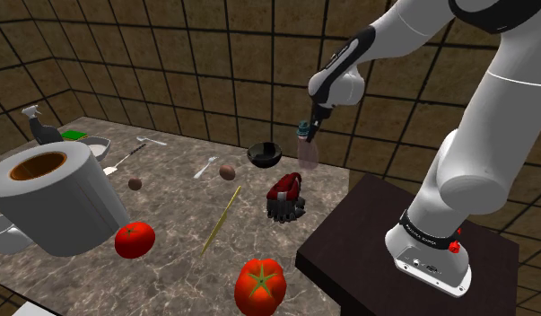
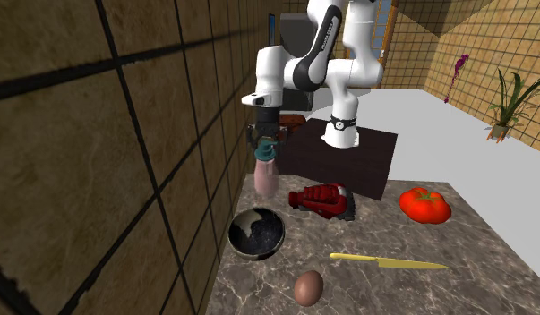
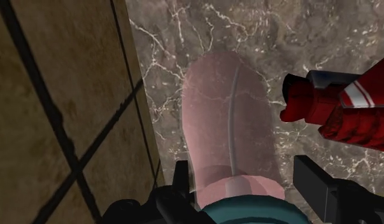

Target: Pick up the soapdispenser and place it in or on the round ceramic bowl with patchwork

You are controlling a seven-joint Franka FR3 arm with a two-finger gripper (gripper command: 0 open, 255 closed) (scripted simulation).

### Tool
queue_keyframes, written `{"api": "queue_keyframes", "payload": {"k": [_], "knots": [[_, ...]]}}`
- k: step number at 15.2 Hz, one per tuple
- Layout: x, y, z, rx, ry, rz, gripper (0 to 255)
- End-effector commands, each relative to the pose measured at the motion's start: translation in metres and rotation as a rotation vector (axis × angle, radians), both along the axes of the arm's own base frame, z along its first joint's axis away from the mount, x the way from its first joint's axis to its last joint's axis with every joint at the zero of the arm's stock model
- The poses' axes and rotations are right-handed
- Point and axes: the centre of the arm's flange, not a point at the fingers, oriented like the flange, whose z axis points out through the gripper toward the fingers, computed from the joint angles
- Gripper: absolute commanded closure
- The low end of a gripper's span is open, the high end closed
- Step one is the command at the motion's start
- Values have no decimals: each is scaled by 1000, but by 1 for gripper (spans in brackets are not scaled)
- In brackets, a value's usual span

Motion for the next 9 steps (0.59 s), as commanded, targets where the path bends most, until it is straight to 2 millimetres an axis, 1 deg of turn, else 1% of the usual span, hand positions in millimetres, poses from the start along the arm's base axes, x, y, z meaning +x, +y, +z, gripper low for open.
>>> {"api": "queue_keyframes", "payload": {"k": [1,9], "knots": [[1,1,12,-1,0,0,255],[1,1,55,-1,0,0,255]]}}
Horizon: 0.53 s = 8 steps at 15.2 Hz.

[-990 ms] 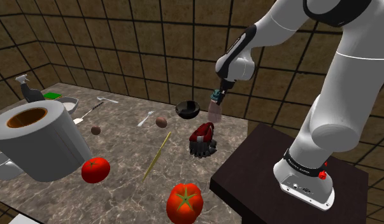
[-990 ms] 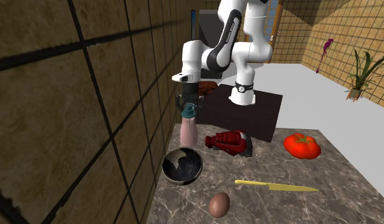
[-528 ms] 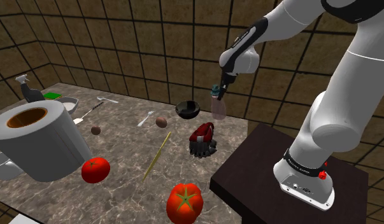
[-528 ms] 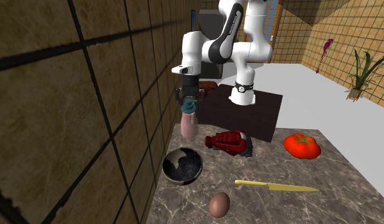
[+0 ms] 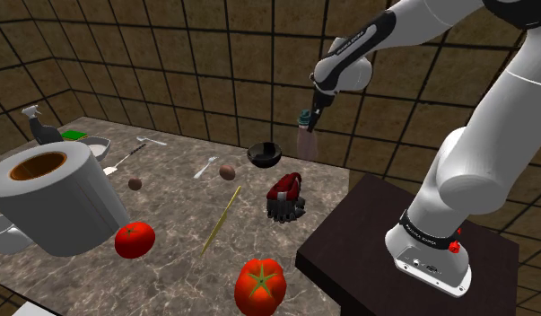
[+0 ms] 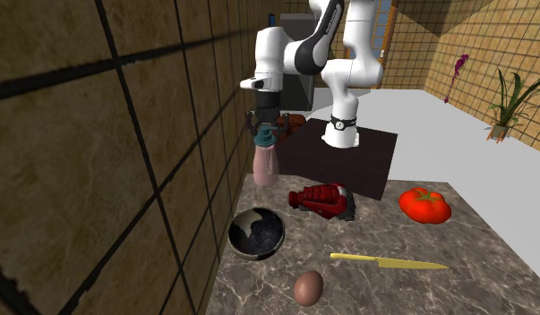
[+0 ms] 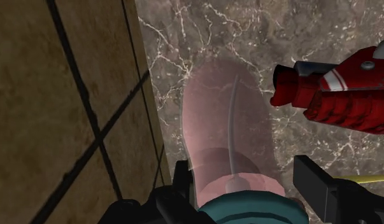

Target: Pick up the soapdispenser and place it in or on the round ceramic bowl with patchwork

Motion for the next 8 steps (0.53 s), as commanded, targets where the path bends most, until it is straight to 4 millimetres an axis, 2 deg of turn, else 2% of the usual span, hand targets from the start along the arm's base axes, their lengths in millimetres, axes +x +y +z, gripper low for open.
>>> {"api": "queue_keyframes", "payload": {"k": [1,8], "knots": [[-1,1,10,-1,0,0,255],[-1,1,47,-1,0,0,255]]}}
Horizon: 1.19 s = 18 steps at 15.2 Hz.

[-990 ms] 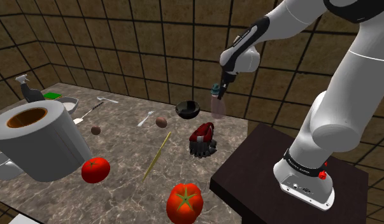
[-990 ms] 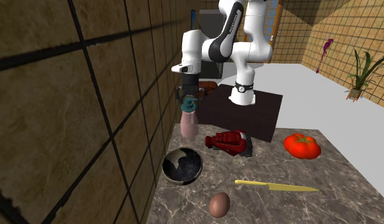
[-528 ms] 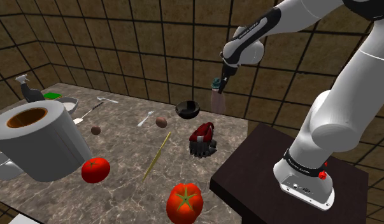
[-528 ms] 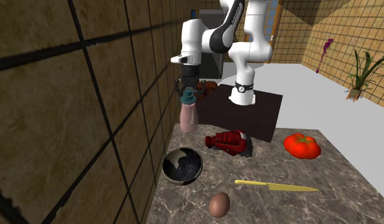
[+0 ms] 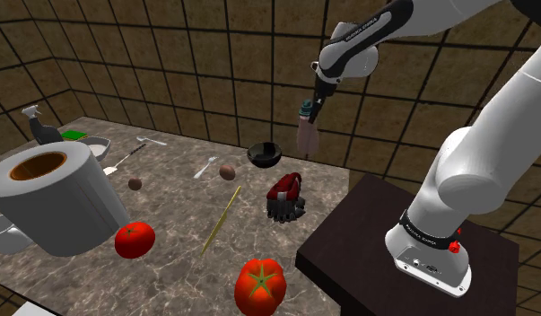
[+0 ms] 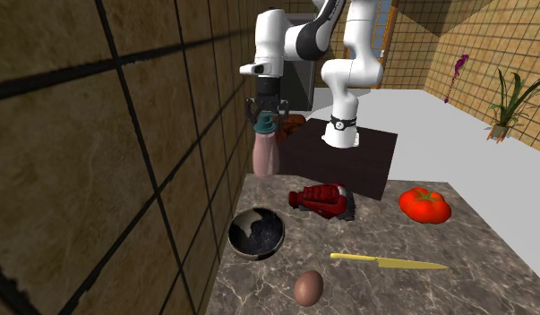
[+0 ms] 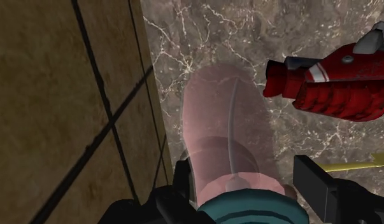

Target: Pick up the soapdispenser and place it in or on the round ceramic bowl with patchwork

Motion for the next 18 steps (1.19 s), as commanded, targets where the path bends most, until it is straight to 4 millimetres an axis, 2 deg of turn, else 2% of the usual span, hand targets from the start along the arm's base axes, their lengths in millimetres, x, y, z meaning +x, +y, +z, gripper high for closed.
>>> {"api": "queue_keyframes", "payload": {"k": [1,3,18], "knots": [[1,0,11,0,0,0,255],[1,0,18,0,0,0,255],[180,73,70,0,0,0,255]]}}
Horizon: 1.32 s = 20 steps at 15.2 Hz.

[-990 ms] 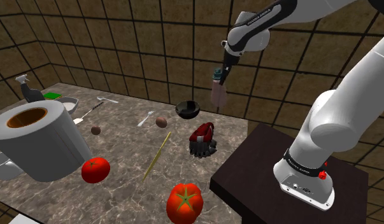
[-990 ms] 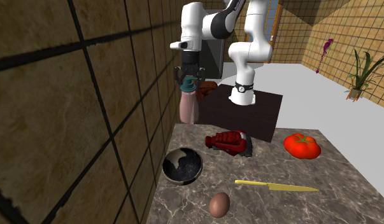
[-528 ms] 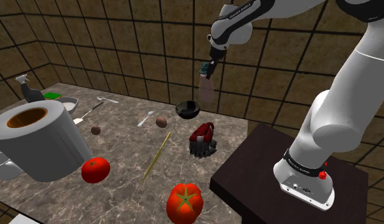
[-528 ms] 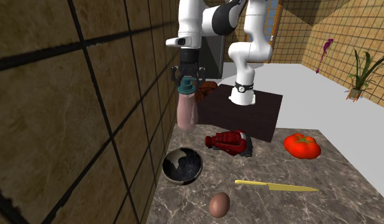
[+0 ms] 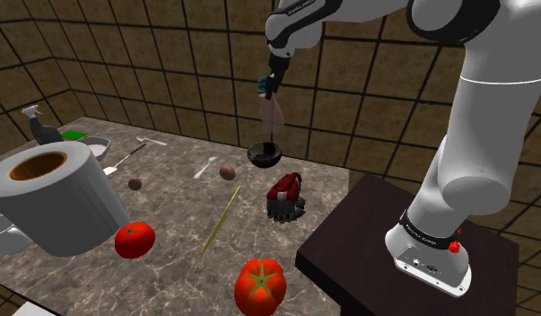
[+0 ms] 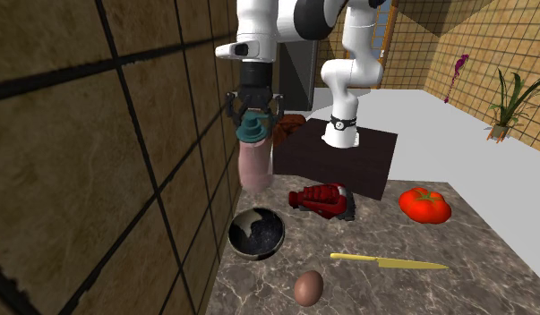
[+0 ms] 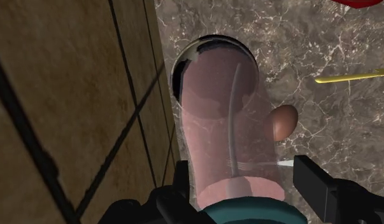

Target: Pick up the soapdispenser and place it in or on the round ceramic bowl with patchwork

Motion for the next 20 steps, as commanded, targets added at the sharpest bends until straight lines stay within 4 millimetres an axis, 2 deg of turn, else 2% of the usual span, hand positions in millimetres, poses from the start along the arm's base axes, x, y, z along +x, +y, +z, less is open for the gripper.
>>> {"api": "queue_keyframes", "payload": {"k": [1,20], "knots": [[10,6,-3,0,0,0,255],[10,6,-103,0,0,0,255]]}}
